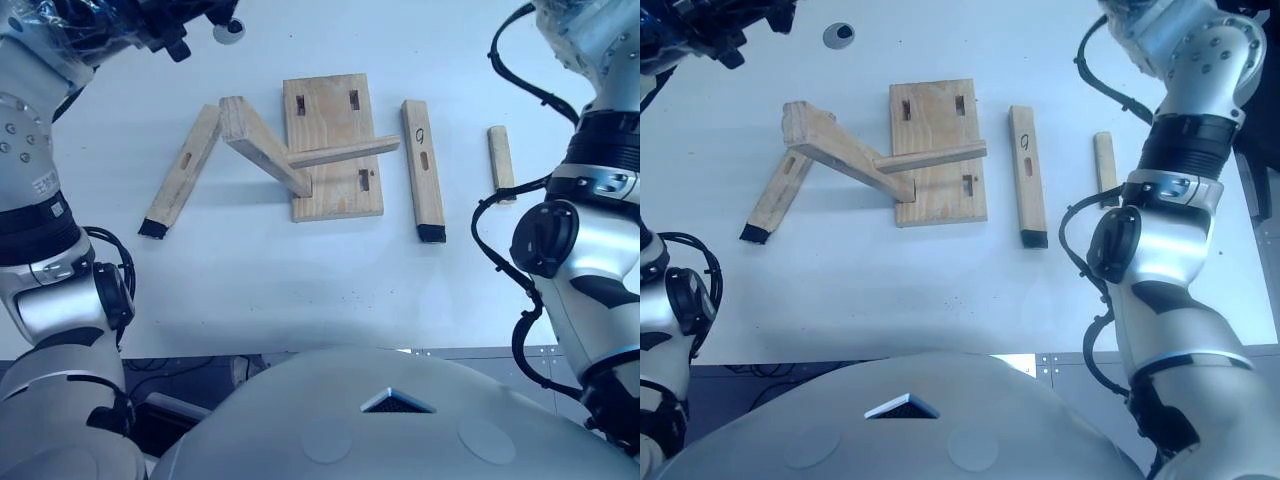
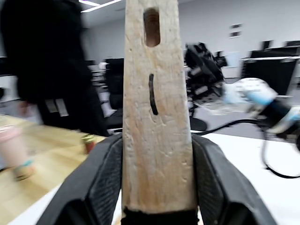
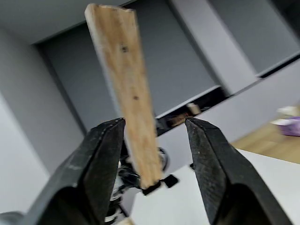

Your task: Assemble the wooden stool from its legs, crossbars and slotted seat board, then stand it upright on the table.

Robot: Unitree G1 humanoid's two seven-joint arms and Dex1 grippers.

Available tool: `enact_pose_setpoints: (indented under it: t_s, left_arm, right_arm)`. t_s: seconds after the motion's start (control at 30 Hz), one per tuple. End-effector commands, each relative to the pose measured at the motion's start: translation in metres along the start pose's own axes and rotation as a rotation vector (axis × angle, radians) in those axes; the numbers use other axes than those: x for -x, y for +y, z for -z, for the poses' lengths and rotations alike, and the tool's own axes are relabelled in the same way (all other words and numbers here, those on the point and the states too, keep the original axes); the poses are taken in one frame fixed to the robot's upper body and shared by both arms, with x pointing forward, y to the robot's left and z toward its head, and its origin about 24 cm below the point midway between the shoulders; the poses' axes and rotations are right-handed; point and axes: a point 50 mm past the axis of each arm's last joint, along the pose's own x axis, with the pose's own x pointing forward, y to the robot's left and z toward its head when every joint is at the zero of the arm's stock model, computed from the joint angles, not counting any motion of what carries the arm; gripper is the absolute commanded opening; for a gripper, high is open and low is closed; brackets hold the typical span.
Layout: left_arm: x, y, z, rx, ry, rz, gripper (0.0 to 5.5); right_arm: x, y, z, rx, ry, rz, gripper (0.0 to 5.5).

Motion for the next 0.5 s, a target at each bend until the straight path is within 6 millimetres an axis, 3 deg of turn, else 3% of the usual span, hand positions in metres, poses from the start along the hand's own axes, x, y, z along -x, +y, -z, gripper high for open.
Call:
enact_pose_setpoints:
  t_s: [0.03,0.2,0.27,0.33,0.5]
  left_arm:
    - [-0.006,-0.004,0.0,0.01,0.024,0.052,2.03]
    - [-0.01,-0.014,0.007,0.041,0.055,0.14,2.03]
    - [-0.012,-0.015,0.012,0.051,0.068,0.147,2.03]
    - [-0.014,-0.014,0.019,0.062,0.092,0.148,2.03]
    - [-0.014,-0.013,0.025,0.081,0.107,0.145,2.03]
  right_arm:
    - [-0.006,0.011,-0.006,-0.024,-0.006,-0.078,3.14]
    - [-0.011,0.019,-0.007,-0.051,0.019,-0.14,3.99]
    - [-0.011,0.017,-0.01,-0.079,0.005,-0.14,4.04]
    - [-0.011,0.018,-0.015,-0.117,-0.016,-0.164,4.04]
    - [-0.007,0.02,-0.017,-0.147,0.01,-0.182,3.27]
